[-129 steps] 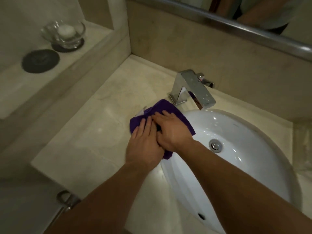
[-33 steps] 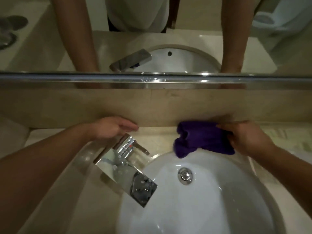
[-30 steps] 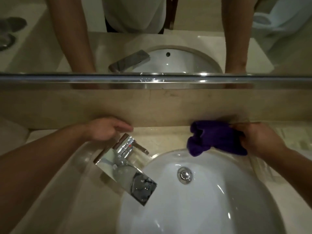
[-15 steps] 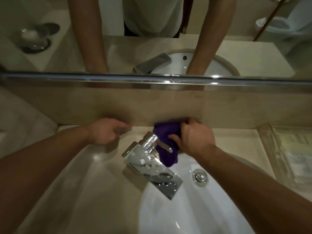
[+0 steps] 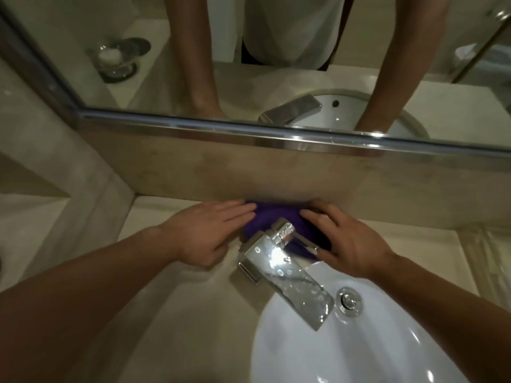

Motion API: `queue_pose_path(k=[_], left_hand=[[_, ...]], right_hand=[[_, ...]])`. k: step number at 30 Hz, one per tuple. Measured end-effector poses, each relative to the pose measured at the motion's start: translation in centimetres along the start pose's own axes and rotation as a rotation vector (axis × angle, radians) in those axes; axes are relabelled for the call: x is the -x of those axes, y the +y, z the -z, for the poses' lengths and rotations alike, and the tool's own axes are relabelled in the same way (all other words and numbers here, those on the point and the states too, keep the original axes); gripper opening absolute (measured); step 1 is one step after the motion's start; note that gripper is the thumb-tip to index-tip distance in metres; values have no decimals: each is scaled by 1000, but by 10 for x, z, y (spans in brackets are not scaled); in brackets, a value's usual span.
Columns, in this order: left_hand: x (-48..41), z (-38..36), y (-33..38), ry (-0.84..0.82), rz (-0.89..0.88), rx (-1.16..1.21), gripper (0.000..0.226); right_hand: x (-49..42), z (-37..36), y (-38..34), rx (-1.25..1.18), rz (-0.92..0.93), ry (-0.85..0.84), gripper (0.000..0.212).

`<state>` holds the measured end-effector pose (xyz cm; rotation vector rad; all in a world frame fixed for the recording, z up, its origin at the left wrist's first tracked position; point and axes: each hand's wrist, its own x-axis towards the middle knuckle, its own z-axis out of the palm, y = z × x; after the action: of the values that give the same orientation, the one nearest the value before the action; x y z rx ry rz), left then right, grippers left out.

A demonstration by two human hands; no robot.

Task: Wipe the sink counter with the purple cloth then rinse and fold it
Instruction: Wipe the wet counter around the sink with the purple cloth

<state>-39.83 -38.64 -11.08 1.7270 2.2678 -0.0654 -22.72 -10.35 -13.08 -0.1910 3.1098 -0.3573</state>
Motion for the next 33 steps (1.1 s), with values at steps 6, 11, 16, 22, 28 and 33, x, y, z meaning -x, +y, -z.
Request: queue_pose_path(k=[6, 11, 16, 22, 28, 33], left_hand=[[-48, 11, 23, -42, -33, 132, 81], [-71, 21, 33, -42, 43, 183, 65], [-57, 9, 17, 73, 16, 213, 58], [-3, -3, -28, 135, 121, 128, 62], [66, 14, -66, -99, 261, -84, 53], [99, 15, -69, -159, 403, -323, 52]], right_hand=[[19, -6, 9, 83, -104, 116, 55], [53, 7, 32, 40, -92, 56, 53], [18, 20, 17, 160, 33, -171, 49], [-72, 50, -27, 43, -36, -543, 65], [-158, 45, -104, -416, -305, -760, 38], [-198, 29, -163, -96, -162, -808, 51]])
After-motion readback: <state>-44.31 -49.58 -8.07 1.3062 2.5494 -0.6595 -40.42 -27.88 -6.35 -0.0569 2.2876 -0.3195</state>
